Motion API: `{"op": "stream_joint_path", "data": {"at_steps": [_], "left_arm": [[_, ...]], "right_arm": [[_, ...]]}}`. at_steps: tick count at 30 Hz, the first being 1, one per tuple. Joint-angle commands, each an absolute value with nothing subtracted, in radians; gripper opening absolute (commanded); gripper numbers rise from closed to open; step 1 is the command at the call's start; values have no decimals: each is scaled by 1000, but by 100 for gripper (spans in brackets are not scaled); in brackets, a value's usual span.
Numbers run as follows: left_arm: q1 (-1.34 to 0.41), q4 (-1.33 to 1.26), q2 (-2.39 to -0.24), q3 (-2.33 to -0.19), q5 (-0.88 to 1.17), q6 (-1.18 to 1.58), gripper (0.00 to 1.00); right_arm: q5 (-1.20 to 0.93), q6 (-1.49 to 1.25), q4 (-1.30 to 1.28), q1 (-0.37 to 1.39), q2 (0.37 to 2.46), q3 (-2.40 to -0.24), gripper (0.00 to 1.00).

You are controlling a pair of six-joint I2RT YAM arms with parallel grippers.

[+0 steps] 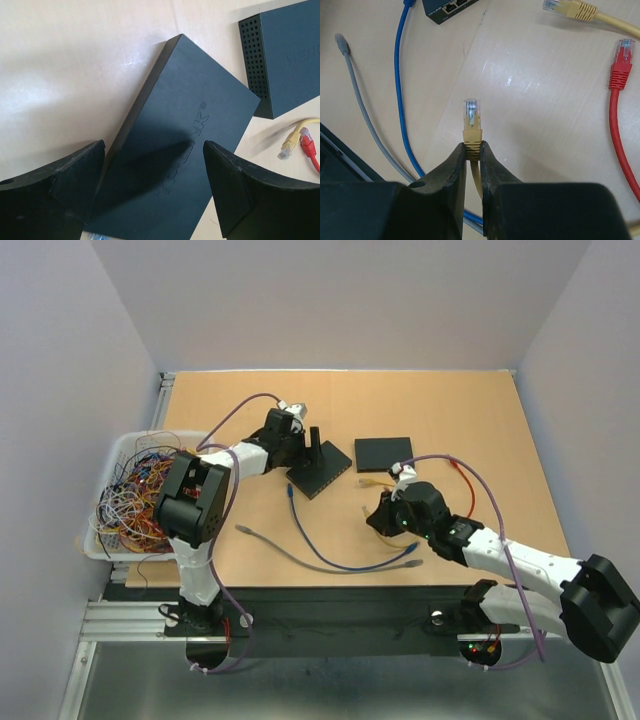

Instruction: Insert the plug into the switch port

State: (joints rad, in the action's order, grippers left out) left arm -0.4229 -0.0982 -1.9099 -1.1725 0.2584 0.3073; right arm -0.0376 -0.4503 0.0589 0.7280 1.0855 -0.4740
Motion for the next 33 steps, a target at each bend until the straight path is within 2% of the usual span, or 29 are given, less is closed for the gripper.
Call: {"op": "stream_joint_path", "data": {"at_steps": [1,9,16,22,33], "left_arm": [[-416,-175,-1810,-1114,206,347,91],[-419,-438,-1704,-918,146,275,91],[-417,-757,-1663,-743,172,255,91],[-405,-911,-1723,-703,265,299,91],[-337,-1043,-1787,-680,400,338,88]], "right_arm": [[-28,-477,39,738,1080,-477,0],[-6,-451,3,745,1222,-561,1],[121,-408,-28,753,1267,-641,1],[156,-384,-25,755,1344,-715,0],[141,-315,-12,779,1588,-873,1]]}}
